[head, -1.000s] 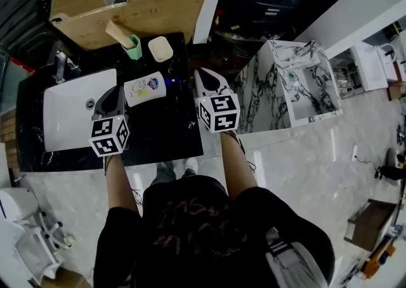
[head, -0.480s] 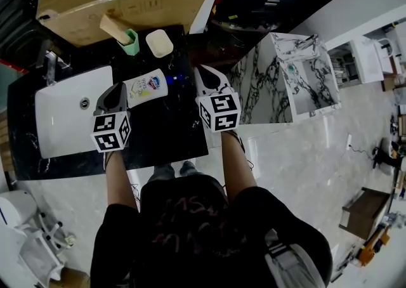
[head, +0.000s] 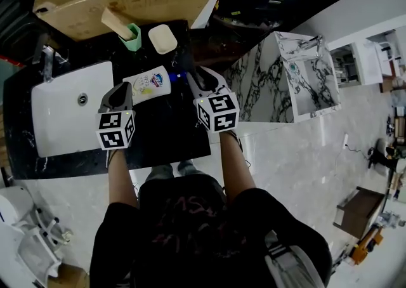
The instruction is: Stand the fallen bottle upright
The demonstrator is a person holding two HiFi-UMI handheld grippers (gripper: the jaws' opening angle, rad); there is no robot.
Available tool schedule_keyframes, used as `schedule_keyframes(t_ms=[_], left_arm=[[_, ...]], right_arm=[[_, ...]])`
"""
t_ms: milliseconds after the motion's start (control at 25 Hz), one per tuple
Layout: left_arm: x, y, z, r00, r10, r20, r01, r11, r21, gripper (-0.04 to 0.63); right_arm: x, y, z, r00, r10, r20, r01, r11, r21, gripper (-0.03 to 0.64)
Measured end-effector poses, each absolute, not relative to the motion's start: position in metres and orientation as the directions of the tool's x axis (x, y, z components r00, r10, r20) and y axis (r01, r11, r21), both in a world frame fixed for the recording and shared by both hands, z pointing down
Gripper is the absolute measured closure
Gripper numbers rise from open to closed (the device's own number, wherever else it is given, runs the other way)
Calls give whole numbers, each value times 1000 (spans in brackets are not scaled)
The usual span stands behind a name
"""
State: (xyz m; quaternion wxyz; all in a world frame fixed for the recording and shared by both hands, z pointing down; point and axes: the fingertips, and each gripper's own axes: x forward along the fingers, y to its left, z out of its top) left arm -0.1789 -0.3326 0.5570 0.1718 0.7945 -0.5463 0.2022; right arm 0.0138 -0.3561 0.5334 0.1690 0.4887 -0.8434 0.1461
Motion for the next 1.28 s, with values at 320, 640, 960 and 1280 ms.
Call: schedule_keyframes(t_ms=[320,640,960,1280], left_arm=[[-179,-338,558,337,-791,511,-931,-360,57,578],[-178,-337,558,354,-788,504,-925,-374,65,578],[-179,-338,558,362,-789,496,-924,-376,76,578],[-179,-337,557,372,-789,489,-920,-383,82,578]], right_arm=[[2,-365,559,-467,-733,495,-874,467,-132,453],[-9,-368,576,-447,-714,539,-875,474,-97,489],[-10,-371,576,-442,-723,532,-882,460,-107,546],[-11,-374,560,-436,-746,503,-880,471,-64,546]])
